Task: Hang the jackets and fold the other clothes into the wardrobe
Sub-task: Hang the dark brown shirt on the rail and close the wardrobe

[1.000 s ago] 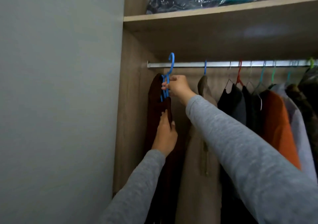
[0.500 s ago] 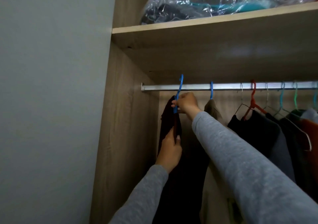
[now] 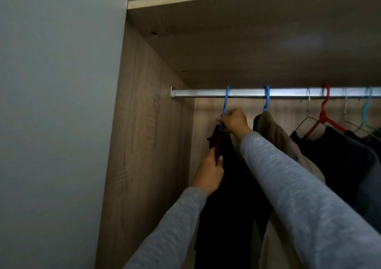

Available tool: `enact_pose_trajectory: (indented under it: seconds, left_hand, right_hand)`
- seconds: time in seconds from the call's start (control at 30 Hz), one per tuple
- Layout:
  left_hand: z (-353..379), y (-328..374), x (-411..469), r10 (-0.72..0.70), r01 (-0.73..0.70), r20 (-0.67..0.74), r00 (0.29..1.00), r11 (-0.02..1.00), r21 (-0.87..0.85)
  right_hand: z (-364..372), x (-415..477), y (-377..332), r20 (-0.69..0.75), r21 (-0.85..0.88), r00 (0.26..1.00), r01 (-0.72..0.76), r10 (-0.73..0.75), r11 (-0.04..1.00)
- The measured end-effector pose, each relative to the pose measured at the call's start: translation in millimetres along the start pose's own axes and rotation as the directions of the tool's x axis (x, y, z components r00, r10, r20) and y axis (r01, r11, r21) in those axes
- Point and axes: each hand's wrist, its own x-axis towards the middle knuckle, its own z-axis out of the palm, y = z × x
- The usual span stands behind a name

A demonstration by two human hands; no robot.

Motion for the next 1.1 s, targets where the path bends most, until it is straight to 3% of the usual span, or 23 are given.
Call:
enact_pose_trajectory:
  seconds: [0.23,0.37,0.53,0.73,0.9,1.1]
  left_hand:
    - [3.9,1.4,-17.0,0.086,-0.085,-0.141,0.986,0.996,0.013]
    - [8.0,-3.1,-42.3,0.062,-0.068,-0.219,0.974,0.998,-0.019]
    - [15.5,-10.9,-88.6,-0.003,0.001,-0.160,0.987,1.000,-0.014]
    - [35.3,-18.0,-165.3,-0.059,0.074,-0.142,0.988,0.992,0.102]
    - [34.6,-19.1,-220.9,-0.187,0.204,-0.095,0.978,0.952,0.230]
    - [23.6,37.9,-263.2,-0.205,0.207,-0.039,0.978,0.942,0.265]
  right_hand:
    - [-3.7,-16.5,16.7,-0.074,-0.142,0.989,0.120,-0.131,0.983]
    - [2.8,-51.0,20.5,-0.024,-0.121,0.988,0.149,-0.153,0.981]
    - [-2.3,-96.5,27.3,0.047,-0.058,0.989,0.144,-0.142,0.988]
    - [-26.2,-159.0,37.1,0.080,-0.206,0.969,0.244,-0.233,0.948]
    - [-48.9,-211.3,55.6,0.114,-0.254,0.985,0.157,-0.132,0.954]
    - [-98.3,-277.2,47.3,0.189,-0.361,0.979,0.140,-0.075,0.922]
